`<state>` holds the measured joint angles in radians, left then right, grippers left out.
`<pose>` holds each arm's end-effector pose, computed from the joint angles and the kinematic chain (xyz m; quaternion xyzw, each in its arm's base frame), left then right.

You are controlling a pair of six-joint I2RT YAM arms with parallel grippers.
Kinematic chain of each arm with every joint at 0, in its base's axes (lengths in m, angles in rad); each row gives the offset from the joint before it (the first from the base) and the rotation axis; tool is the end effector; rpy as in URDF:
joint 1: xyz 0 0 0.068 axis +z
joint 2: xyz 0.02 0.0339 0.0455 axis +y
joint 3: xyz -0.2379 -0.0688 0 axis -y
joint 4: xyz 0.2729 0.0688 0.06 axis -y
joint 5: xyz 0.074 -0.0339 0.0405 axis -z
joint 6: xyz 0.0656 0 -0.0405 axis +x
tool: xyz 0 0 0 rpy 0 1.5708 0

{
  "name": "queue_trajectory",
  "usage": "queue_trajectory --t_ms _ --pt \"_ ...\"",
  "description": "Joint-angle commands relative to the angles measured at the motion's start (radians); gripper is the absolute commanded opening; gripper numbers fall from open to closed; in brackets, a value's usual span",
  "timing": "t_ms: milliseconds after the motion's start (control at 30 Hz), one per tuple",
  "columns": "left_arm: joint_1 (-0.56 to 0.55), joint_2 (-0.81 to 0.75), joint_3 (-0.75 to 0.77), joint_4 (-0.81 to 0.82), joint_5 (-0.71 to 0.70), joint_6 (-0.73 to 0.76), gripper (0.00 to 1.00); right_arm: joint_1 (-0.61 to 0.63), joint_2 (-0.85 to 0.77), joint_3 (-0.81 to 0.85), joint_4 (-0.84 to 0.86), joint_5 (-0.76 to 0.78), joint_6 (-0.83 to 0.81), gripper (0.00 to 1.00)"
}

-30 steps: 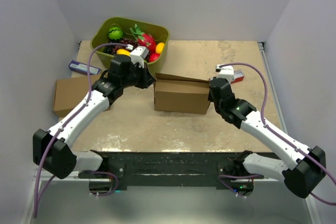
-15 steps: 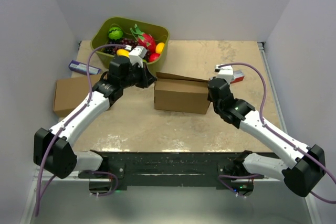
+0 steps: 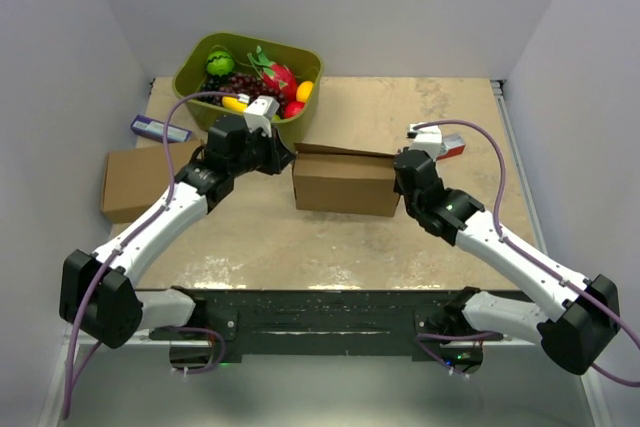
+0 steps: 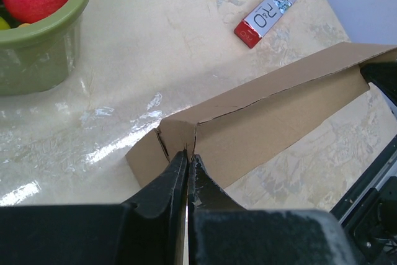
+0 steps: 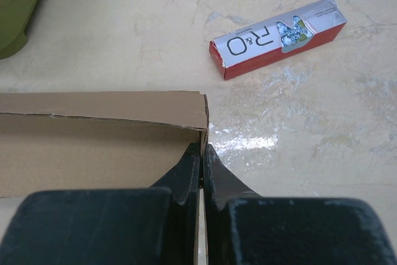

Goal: Fold the paper box

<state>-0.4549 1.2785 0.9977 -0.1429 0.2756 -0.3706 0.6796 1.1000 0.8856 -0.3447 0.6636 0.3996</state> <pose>0.3113 -0.1721 0.2670 0.1095 0.8281 -0.3213 0.4461 0.2572 0.1559 0.2594 0.0409 0.8410 -0.0091 0.5394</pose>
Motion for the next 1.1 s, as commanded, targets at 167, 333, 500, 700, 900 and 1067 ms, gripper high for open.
queue_trajectory --t_ms 167,333,500,700,900,1067 --pt "-0.030 -0.021 -0.024 -0.037 0.030 0.045 0.29 0.035 0.044 -0.010 -0.046 -0.130 0.021 0.00" --pt "-0.030 -0.016 -0.025 -0.043 0.013 0.053 0.38 0.035 0.052 -0.005 -0.048 -0.133 0.021 0.00" --pt "-0.031 -0.018 -0.024 -0.060 -0.012 0.065 0.39 0.041 0.052 -0.004 -0.043 -0.134 0.021 0.00" --pt "-0.036 -0.011 -0.014 -0.084 -0.042 0.082 0.26 0.041 0.052 -0.004 -0.043 -0.134 0.019 0.00" --pt "-0.039 -0.005 -0.014 -0.066 -0.019 0.068 0.02 0.043 0.060 -0.002 -0.042 -0.134 0.019 0.00" --pt "-0.038 -0.005 -0.004 -0.049 0.019 0.041 0.00 0.046 0.072 0.000 -0.051 -0.119 0.016 0.00"
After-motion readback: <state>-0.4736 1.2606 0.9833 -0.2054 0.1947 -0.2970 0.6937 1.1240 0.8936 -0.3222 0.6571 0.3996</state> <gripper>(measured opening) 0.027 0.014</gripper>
